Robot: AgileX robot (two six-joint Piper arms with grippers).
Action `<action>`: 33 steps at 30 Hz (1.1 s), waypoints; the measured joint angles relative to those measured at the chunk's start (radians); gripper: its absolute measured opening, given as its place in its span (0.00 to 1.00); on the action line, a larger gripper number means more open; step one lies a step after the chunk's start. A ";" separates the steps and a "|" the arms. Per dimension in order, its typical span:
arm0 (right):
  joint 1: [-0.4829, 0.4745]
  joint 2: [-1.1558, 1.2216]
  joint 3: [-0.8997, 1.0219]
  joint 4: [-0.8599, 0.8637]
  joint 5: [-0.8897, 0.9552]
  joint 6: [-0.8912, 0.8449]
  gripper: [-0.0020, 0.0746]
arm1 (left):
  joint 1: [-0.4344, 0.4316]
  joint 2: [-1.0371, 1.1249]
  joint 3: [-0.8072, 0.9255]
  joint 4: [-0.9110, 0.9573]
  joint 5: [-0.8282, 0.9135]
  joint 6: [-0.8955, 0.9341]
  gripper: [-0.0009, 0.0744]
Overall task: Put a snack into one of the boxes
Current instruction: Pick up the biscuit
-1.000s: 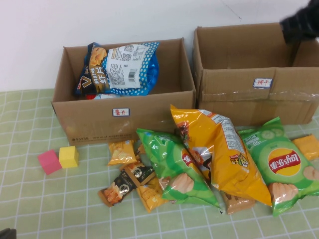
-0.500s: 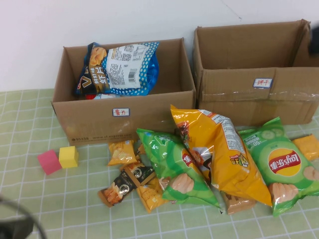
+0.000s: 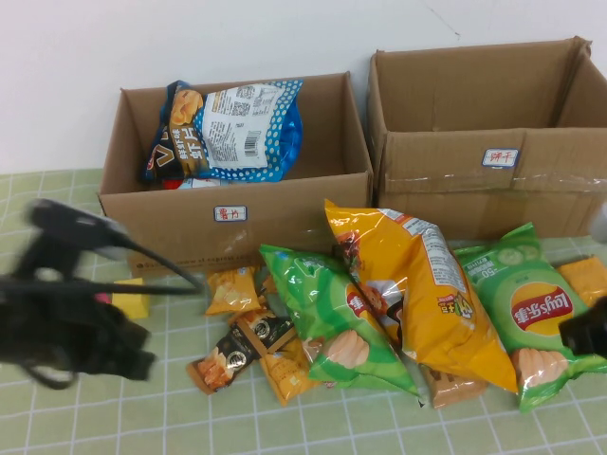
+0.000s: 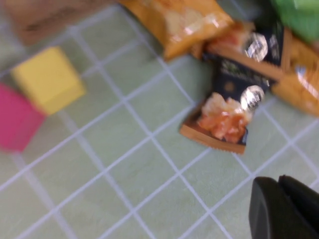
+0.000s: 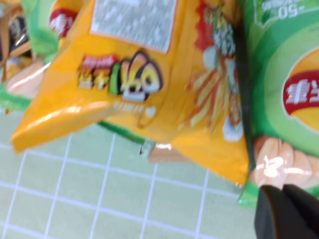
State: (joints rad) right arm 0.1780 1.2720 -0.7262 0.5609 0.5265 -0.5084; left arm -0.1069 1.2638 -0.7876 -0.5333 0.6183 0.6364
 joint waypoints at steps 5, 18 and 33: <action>0.002 -0.106 0.032 0.000 0.059 -0.011 0.04 | -0.132 0.173 -0.067 0.134 -0.004 0.006 0.01; 0.002 -0.296 0.034 -0.011 0.146 -0.013 0.04 | -0.262 0.516 -0.306 0.283 0.006 -0.058 0.79; 0.002 -0.296 0.036 -0.011 0.138 0.001 0.04 | -0.262 0.663 -0.379 0.344 0.004 -0.108 0.52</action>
State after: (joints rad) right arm 0.1796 0.9759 -0.6904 0.5502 0.6650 -0.5070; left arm -0.3690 1.9265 -1.1663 -0.1888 0.6223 0.5281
